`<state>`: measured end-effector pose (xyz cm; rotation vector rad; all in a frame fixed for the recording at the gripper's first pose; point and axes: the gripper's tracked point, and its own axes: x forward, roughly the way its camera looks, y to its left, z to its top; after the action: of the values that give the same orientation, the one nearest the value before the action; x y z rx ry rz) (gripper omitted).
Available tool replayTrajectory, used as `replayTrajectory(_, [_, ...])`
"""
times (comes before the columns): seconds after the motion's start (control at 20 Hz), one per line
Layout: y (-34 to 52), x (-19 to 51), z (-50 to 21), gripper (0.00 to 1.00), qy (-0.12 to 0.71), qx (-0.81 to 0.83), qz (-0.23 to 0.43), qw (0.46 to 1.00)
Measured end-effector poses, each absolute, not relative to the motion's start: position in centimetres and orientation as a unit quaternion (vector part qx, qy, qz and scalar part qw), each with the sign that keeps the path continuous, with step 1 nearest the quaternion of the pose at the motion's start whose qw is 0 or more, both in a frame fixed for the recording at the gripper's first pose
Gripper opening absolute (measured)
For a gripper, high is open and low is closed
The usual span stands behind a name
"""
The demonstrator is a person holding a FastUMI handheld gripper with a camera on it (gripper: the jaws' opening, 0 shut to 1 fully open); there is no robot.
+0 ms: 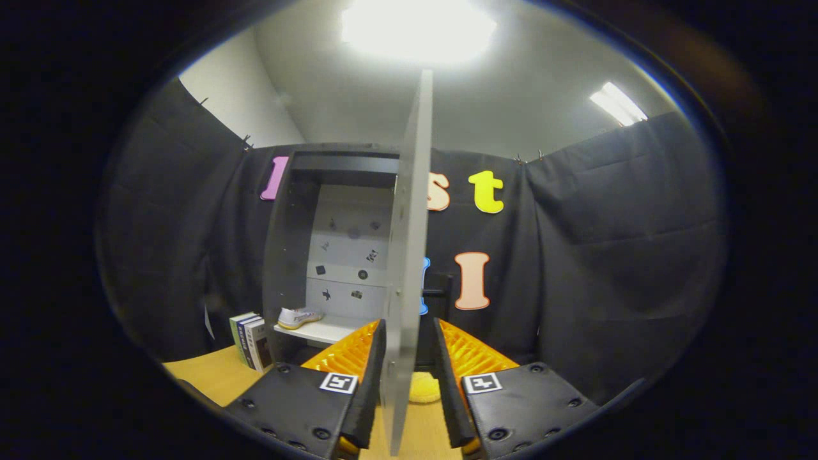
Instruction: Open the shoe cabinet door, grab the shoes and put them into the shoe cabinet, then close the shoe cabinet door.
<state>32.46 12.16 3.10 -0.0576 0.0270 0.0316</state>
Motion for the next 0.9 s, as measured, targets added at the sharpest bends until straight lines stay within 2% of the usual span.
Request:
replayTrajectory(0.25, [14.1,32.3,2.7,0.92,0.008,-0.014,0.047,0.999])
replayTrajectory(0.3, [14.8,32.2,2.3,0.96,0.015,-0.003,0.055,0.998])
replayTrajectory(0.9, [21.5,28.7,-7.3,0.97,0.18,0.05,0.133,0.973])
